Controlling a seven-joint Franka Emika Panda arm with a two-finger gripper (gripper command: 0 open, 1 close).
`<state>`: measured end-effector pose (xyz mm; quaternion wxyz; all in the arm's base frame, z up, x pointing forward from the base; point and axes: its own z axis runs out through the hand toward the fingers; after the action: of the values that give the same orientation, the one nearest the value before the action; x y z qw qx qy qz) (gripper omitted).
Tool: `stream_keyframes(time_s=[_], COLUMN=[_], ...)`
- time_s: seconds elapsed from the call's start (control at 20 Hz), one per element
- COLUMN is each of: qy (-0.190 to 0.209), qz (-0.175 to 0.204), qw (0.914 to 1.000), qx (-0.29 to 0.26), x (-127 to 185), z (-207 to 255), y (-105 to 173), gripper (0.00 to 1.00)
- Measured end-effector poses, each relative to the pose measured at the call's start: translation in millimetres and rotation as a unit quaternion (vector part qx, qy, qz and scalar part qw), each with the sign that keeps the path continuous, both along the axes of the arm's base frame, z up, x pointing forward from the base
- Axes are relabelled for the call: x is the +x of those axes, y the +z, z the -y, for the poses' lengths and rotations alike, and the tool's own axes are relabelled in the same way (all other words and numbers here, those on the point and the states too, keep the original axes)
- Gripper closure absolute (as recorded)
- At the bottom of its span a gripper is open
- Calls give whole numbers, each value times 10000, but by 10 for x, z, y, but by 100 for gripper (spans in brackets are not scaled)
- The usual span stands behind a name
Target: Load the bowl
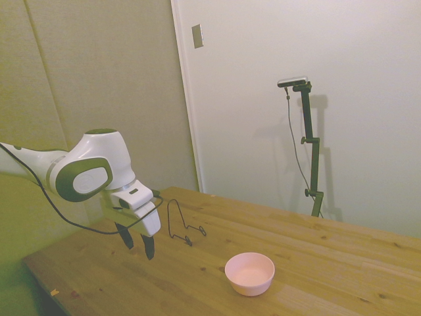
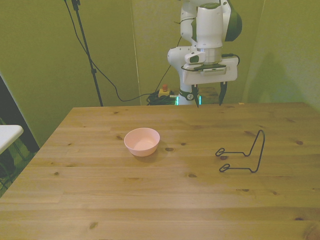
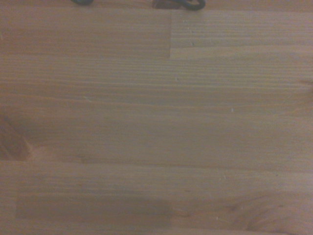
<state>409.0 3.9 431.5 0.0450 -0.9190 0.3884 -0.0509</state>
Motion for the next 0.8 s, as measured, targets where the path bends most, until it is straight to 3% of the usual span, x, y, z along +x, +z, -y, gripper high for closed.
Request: stream_keyframes(time_s=[0.15,0.4,0.8], qy=[-20,-457,-1063], qz=[38,365,332], qw=[10000,9975,9919], qx=[-18,-405,-614], x=[25,313,929], z=[45,762,1426], y=[38,473,246], gripper=[0,0,0])
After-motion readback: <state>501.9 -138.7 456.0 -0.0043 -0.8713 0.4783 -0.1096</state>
